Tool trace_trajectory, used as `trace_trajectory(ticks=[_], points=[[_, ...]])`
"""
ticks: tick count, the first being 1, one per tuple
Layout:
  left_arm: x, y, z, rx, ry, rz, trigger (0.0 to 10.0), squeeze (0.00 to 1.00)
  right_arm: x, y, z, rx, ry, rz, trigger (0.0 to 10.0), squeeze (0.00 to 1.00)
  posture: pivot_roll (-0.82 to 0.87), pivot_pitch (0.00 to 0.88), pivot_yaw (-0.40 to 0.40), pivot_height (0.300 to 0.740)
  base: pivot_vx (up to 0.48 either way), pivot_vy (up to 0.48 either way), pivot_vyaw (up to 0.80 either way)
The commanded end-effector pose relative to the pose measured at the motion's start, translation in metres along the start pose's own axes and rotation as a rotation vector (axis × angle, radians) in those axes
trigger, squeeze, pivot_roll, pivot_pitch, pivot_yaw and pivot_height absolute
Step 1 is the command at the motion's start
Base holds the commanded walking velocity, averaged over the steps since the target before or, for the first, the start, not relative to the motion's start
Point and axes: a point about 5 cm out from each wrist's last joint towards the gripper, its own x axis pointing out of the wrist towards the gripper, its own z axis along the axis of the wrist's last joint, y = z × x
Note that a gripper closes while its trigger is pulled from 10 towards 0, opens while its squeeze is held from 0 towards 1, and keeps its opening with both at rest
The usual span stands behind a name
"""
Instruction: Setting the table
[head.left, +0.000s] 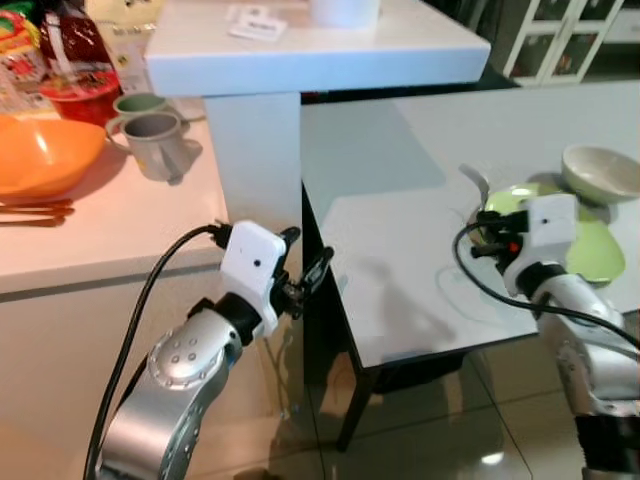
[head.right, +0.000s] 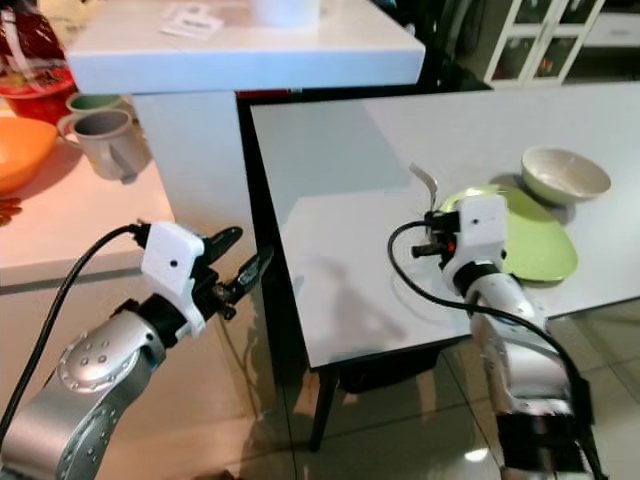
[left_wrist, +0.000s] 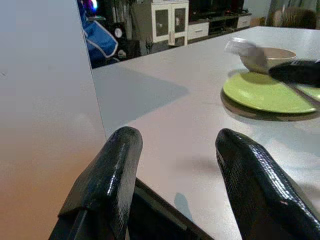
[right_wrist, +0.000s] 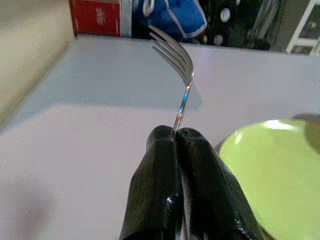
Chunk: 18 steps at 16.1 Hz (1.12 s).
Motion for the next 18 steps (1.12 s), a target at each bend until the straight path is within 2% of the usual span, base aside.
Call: trace_trajectory(ticks=[1,3,5,6,7,9,12,17,18], points=[[0.000,-0.003,0.005,0.003,-0.010,-0.020,10.0,0.00,0.006,-0.003,0.003,-0.057,-0.017,-0.023,10.0,0.00,0.06,0.113,0.003,0.740,0.000,0.000,0.00],[0.000,-0.006,0.008,-0.009,-0.018,-0.038,10.0,0.00,0.016,-0.005,-0.002,-0.118,0.001,-0.048,10.0,0.00,0.07,0.133,-0.001,0.740,0.000,0.000,0.00],[0.000,-0.012,0.008,-0.017,-0.011,-0.056,10.0,0.00,0.021,-0.010,-0.004,-0.116,0.000,-0.097,10.0,0.00,0.07,0.137,-0.001,0.740,0.000,0.000,0.00],[0.001,-0.009,0.007,-0.017,-0.005,-0.026,10.0,0.00,0.021,-0.009,-0.003,-0.109,-0.009,-0.093,10.0,0.00,0.07,0.136,-0.002,0.740,0.000,0.000,0.00],[0.004,0.001,0.005,-0.003,0.000,0.064,10.0,0.00,0.020,-0.006,0.000,-0.105,-0.029,-0.079,10.0,0.00,0.06,0.125,-0.004,0.740,0.000,0.000,0.00],[0.005,0.009,0.006,0.026,-0.008,0.124,10.0,0.00,0.016,-0.003,0.000,-0.110,-0.046,-0.072,10.0,0.00,0.05,0.109,-0.004,0.740,0.000,0.000,0.00],[0.016,0.009,0.008,0.022,-0.016,0.128,10.0,0.00,0.014,0.000,0.000,-0.100,-0.059,-0.064,10.0,0.00,0.03,0.084,0.000,0.740,0.000,-0.480,0.00],[0.022,0.013,0.009,0.037,-0.026,0.136,10.0,0.00,0.015,0.004,0.002,-0.094,-0.068,-0.059,10.0,0.00,0.03,0.054,0.011,0.740,0.000,-0.480,0.00],[0.023,0.016,0.007,0.004,-0.010,0.147,10.0,0.00,0.015,0.005,0.003,-0.093,-0.074,-0.050,10.0,0.00,0.03,0.050,0.011,0.740,0.000,0.000,0.00]])
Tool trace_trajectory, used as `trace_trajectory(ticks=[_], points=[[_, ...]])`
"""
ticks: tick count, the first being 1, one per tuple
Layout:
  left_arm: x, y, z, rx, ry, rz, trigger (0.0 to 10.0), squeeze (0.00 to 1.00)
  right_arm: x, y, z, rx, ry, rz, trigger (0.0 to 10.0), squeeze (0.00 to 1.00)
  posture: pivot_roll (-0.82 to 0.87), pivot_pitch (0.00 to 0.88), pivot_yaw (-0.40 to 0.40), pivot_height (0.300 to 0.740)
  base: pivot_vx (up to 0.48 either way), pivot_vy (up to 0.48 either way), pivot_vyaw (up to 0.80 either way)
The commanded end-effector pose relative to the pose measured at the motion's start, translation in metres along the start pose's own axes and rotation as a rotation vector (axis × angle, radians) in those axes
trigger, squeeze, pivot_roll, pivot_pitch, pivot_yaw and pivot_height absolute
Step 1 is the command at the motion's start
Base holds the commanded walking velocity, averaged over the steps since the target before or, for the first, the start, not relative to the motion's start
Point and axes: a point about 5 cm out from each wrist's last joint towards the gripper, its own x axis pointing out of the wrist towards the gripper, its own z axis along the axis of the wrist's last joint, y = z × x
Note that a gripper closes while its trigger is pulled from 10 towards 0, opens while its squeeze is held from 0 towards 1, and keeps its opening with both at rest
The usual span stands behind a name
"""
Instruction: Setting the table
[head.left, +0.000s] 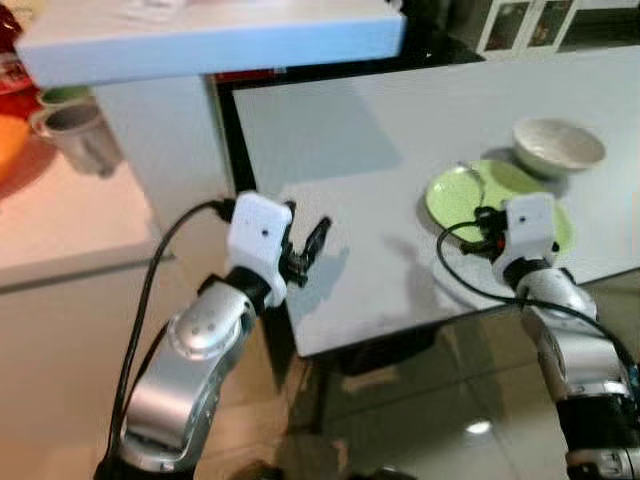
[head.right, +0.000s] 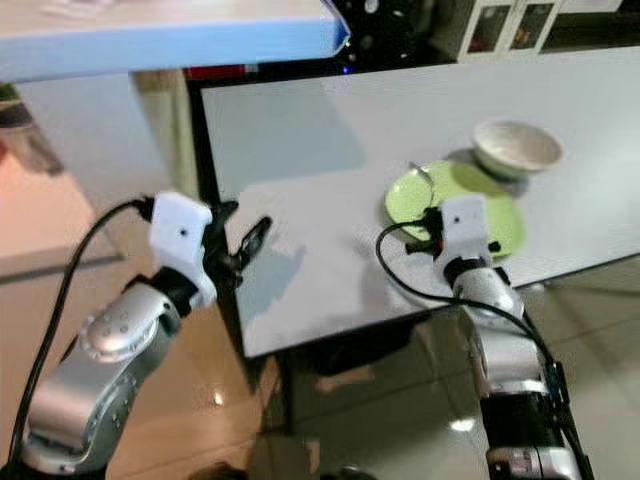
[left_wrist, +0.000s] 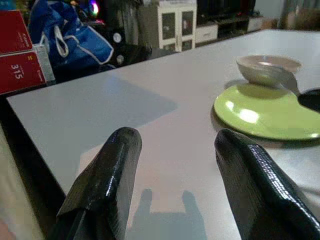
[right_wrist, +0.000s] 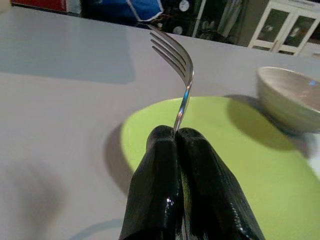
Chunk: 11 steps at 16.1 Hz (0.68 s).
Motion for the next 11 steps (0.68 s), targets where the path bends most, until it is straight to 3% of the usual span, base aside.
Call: trace_trajectory(ticks=[1,3,10,11], points=[[-0.001,0.008,-0.009,-0.049,0.052,0.046,10.0,0.00,0.001,0.003,0.009,0.000,-0.036,0.018,10.0,0.00,0.02,0.044,0.007,0.740,0.000,0.480,0.00],[-0.001,0.013,-0.009,-0.035,0.054,0.076,10.0,0.00,0.001,0.005,0.013,0.001,-0.051,0.034,10.0,0.00,0.02,0.040,0.002,0.740,0.000,0.480,0.00],[-0.005,0.019,-0.009,0.006,0.049,0.112,10.0,0.00,0.010,0.011,0.016,0.006,-0.056,0.057,10.0,0.00,0.04,0.036,-0.010,0.740,0.000,0.000,0.00],[-0.006,0.013,-0.006,0.028,0.033,0.065,10.0,0.00,0.022,0.016,0.016,-0.004,-0.041,0.059,10.0,0.00,0.05,0.041,-0.011,0.740,0.000,0.000,0.00]])
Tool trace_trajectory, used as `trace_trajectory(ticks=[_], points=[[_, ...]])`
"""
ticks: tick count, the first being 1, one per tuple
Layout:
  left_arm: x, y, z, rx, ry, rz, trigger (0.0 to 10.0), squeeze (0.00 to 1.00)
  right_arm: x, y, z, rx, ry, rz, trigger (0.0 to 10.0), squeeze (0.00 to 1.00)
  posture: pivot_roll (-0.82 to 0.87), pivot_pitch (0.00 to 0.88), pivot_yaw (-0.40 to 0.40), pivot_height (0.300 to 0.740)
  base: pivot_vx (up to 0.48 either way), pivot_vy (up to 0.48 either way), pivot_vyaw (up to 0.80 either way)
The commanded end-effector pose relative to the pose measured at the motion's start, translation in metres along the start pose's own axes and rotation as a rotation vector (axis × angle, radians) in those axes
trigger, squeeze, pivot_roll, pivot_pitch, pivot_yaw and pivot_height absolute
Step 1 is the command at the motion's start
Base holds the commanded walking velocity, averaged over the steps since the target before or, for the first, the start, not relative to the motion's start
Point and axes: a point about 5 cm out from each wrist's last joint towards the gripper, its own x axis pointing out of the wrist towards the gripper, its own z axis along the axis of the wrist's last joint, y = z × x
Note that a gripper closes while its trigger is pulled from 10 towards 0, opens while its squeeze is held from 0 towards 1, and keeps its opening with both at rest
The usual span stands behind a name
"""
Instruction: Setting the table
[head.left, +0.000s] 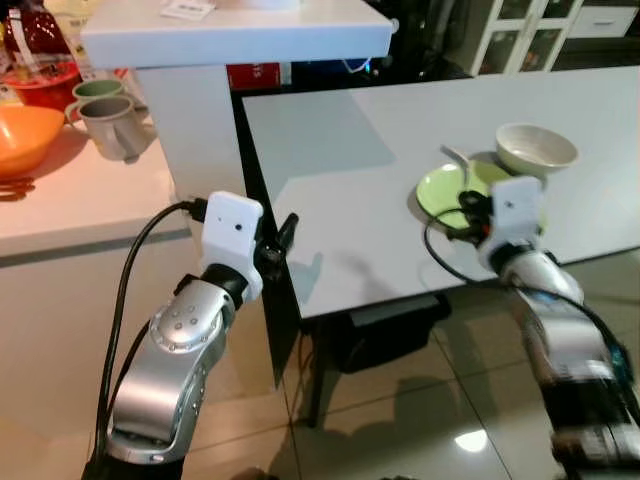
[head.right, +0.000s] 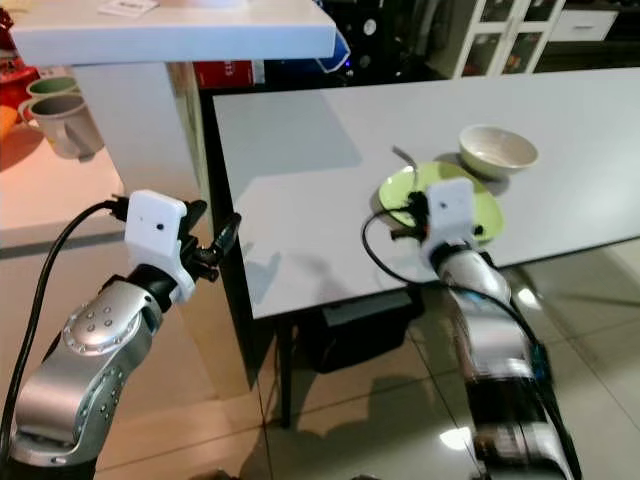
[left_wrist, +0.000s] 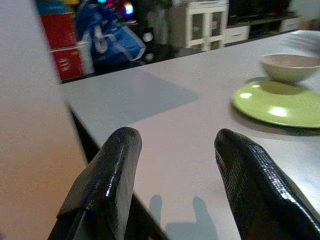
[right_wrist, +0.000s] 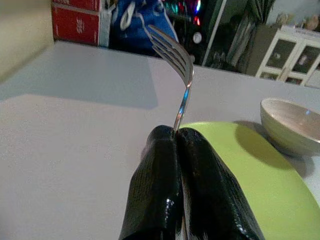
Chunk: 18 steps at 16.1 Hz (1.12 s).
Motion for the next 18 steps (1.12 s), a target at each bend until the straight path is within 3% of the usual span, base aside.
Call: trace_trajectory(ticks=[1,5,10,13,15,18], points=[[-0.002,-0.007,0.005,0.023,-0.026,-0.042,10.0,0.00,0.006,0.002,-0.001,-0.017,0.007,0.000,10.0,0.00,0.05,0.043,-0.011,0.740,0.000,0.000,0.00],[-0.014,-0.008,0.005,0.030,-0.014,-0.051,10.0,0.00,0.036,0.014,0.002,-0.019,0.053,0.029,10.0,0.00,0.10,0.089,-0.042,0.740,0.000,0.000,0.00],[-0.029,-0.009,0.006,0.038,0.007,-0.049,10.0,0.00,0.052,0.020,0.003,0.005,0.075,0.028,10.0,0.00,0.15,0.137,-0.065,0.740,0.000,0.000,0.00],[-0.030,-0.002,0.010,0.027,0.001,0.026,10.0,0.00,0.051,0.016,0.006,0.050,0.035,0.025,10.0,0.00,0.15,0.129,-0.075,0.740,0.000,0.000,0.00],[-0.025,0.005,0.009,0.047,-0.013,0.089,10.0,0.00,0.044,0.014,0.015,0.105,-0.043,0.020,10.0,0.00,0.12,0.102,-0.066,0.740,0.000,0.000,0.00],[-0.015,0.009,0.010,0.047,-0.042,0.104,10.0,0.00,0.030,0.008,0.020,0.109,-0.097,-0.010,10.0,0.00,0.09,0.062,-0.041,0.740,0.000,0.000,0.00]])
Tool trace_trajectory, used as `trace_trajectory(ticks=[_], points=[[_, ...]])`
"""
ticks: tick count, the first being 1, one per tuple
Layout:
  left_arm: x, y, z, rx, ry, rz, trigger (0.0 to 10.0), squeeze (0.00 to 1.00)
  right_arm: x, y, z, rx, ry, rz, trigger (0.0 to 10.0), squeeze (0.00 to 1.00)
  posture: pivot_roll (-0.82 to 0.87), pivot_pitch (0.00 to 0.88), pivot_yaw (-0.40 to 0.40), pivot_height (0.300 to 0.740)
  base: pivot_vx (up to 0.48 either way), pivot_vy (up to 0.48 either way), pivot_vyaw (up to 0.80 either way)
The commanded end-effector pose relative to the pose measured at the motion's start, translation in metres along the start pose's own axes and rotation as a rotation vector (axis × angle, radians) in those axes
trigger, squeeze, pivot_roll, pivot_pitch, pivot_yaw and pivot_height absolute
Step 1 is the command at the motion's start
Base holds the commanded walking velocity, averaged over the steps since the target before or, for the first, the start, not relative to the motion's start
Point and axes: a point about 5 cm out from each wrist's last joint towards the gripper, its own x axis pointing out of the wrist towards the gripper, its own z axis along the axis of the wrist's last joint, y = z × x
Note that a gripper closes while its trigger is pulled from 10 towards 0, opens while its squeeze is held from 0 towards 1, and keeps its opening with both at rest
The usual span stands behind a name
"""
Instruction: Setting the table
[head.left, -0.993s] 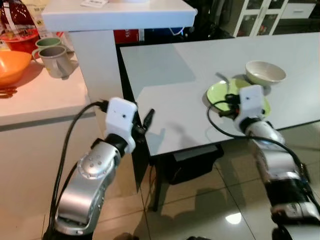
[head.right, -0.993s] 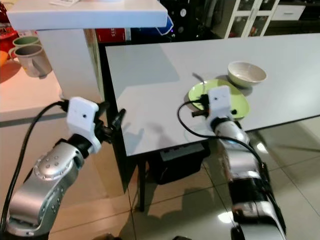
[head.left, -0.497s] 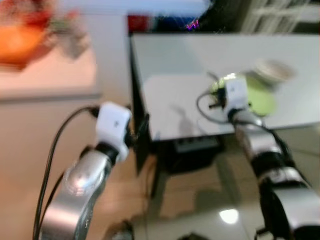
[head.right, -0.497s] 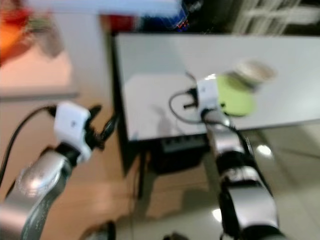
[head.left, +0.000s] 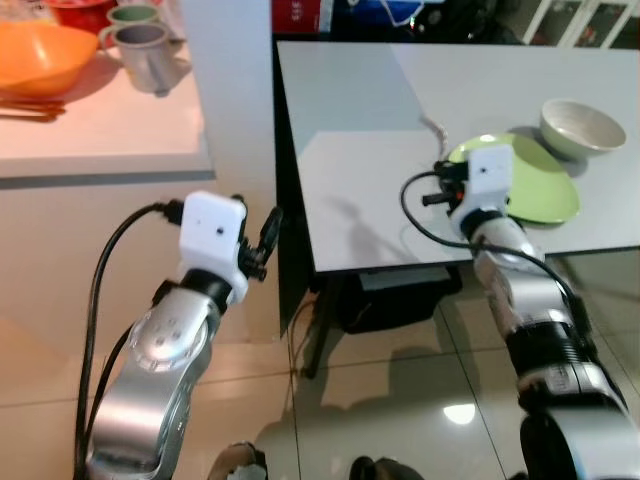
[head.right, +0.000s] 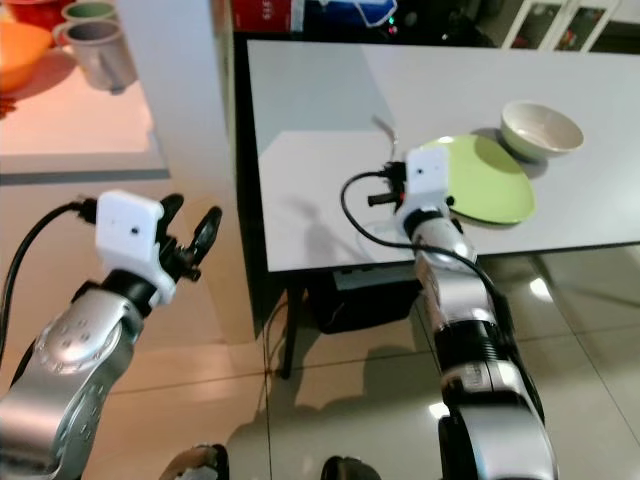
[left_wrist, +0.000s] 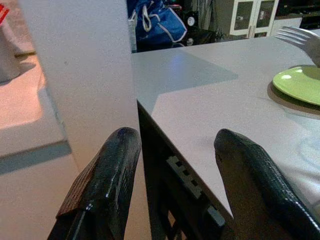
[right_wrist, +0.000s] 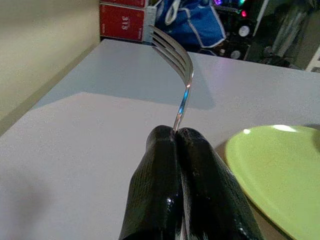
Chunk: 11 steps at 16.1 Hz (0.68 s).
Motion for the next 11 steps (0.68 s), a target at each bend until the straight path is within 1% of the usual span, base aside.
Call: trace_trajectory(ticks=[1,3,6,9,11], points=[[0.003,-0.002,-0.001,-0.001,-0.002,-0.006,10.0,0.00,-0.005,-0.007,0.001,0.009,-0.007,-0.032,10.0,0.00,0.08,0.048,-0.032,0.740,0.277,0.000,0.00],[0.011,-0.002,0.001,-0.004,-0.022,-0.009,10.0,0.00,-0.018,-0.008,-0.005,0.034,0.013,-0.037,10.0,0.00,0.07,0.022,-0.024,0.740,0.311,0.000,0.00],[0.015,0.001,0.000,-0.006,-0.030,0.005,10.0,0.00,-0.025,-0.001,-0.002,0.069,0.002,0.016,10.0,0.00,0.06,0.011,-0.020,0.740,0.365,0.000,0.00],[0.017,-0.001,0.001,-0.013,-0.038,0.001,10.0,0.00,-0.026,0.001,0.000,0.067,0.001,0.017,10.0,0.00,0.06,0.011,-0.022,0.740,0.387,0.000,-0.67],[0.016,-0.001,0.000,-0.015,-0.040,-0.002,10.0,0.00,-0.025,0.003,0.000,0.061,0.011,0.024,10.0,0.00,0.06,0.011,-0.028,0.740,0.390,0.000,0.00]])
